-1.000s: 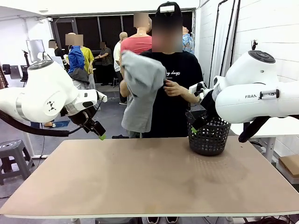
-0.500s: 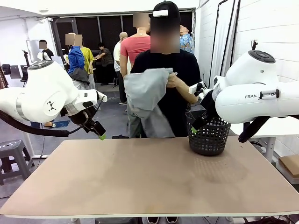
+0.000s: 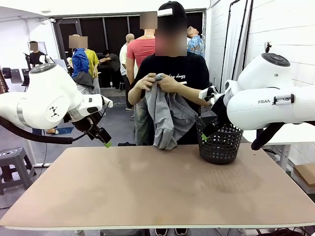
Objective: Fold the training pants.
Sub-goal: Grab both ends of the Training pants handed by a person.
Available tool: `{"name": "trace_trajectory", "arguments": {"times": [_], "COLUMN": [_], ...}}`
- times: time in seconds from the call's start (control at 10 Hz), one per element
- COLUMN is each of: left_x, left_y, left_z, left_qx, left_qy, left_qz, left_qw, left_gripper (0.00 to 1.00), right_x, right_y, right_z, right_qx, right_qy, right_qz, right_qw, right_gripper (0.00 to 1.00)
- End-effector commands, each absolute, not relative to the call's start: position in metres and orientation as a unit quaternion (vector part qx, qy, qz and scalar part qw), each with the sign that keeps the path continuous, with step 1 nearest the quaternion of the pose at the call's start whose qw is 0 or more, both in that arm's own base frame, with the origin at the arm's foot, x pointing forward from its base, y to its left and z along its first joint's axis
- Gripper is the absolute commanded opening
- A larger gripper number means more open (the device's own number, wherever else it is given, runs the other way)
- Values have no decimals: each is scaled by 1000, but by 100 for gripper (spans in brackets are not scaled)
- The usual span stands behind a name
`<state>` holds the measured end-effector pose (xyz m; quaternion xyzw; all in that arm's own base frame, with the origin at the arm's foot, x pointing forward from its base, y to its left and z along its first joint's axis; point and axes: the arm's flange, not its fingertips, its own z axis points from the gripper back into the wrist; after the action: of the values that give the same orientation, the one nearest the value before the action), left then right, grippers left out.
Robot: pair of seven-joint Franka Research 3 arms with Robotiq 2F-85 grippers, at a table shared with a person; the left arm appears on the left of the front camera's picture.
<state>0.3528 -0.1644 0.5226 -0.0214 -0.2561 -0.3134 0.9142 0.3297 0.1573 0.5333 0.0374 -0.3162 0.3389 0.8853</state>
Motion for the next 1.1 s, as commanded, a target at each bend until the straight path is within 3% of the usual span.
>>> {"name": "trace_trajectory", "arguments": {"times": [0.0, 1.0], "left_x": [355, 355], "left_y": [-164, -164], "left_z": [523, 523], "left_qx": [-22, -22], "left_qy": [-255, -255], "left_qz": [-313, -313], "left_qw": [915, 915], "left_gripper": [100, 100], "right_x": [330, 330], "right_y": [157, 157], "right_z": [533, 533], "right_qx": [39, 39], "right_qy": [-316, -316], "right_qz": [339, 339], "right_qw": [885, 885], "right_gripper": [100, 100]}}
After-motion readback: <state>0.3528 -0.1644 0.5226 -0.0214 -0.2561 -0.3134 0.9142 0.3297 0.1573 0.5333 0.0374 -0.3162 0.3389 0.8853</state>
